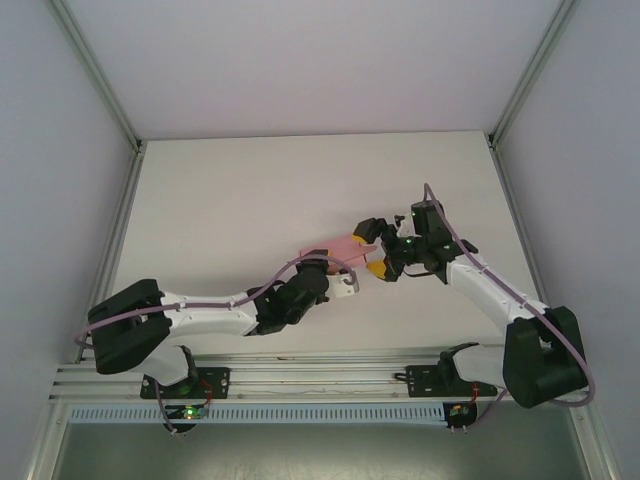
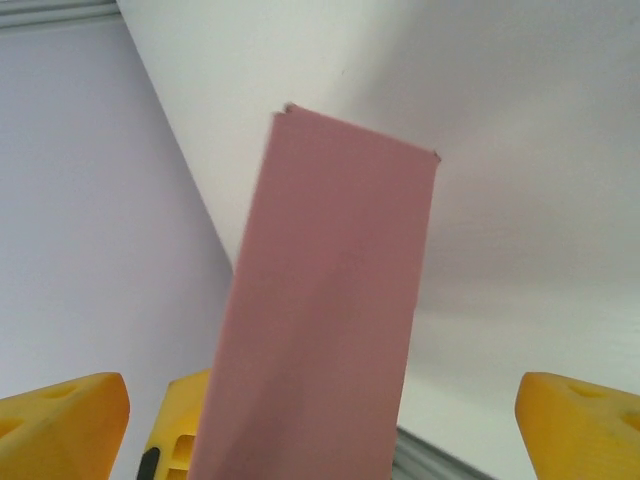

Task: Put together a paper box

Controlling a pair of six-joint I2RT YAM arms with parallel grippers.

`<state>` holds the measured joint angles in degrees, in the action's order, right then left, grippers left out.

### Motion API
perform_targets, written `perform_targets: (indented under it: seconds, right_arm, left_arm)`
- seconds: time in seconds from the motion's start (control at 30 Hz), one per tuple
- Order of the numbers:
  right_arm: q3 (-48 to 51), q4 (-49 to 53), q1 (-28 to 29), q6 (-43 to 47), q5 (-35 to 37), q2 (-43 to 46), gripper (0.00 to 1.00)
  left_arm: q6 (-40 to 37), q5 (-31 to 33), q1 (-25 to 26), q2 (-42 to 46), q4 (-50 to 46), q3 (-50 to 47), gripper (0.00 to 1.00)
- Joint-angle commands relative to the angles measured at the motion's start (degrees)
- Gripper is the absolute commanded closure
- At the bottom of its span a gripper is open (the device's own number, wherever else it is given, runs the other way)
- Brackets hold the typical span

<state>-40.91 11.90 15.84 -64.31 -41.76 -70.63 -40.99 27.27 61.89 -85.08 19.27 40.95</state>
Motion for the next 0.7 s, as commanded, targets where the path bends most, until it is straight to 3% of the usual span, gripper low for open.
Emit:
perform_targets:
  seconds: [0.0,0.17,0.3,0.4,0.6,0.67]
  right_arm:
    - [-0.7,6.0,-0.8,8.4,7.8,5.3,0.02]
    - [0.8,3.6,-2.7,16.3,17.1,15.5,0.02]
    - [0.1,1.2,-5.3,22.5,16.8,20.3,0.02]
    - [0.9,-4.0,-5.5,24.9,12.2,21.2,0.02]
    - [-1.3,-5.9,-4.1,35.7,2.6,17.6,0.02]
    - [-4.5,0.0,-3.4,44.3,-1.0,16.8,0.02]
  left_arm:
    - [7.4,-6.8,-2.6,4.2,-10.4,3.1,0.59]
    - [13.4,-21.0,-8.6,8.9,-20.0,4.3,0.60]
    - [15.4,-34.8,-14.3,11.3,-31.0,7.6,0.61]
    - [12.8,-44.6,-17.6,11.1,-38.6,9.8,0.60]
    - [6.8,-49.0,-18.3,6.9,-46.8,13.7,0.59]
    - [6.2,-48.4,-18.3,5.8,-48.5,14.9,0.58]
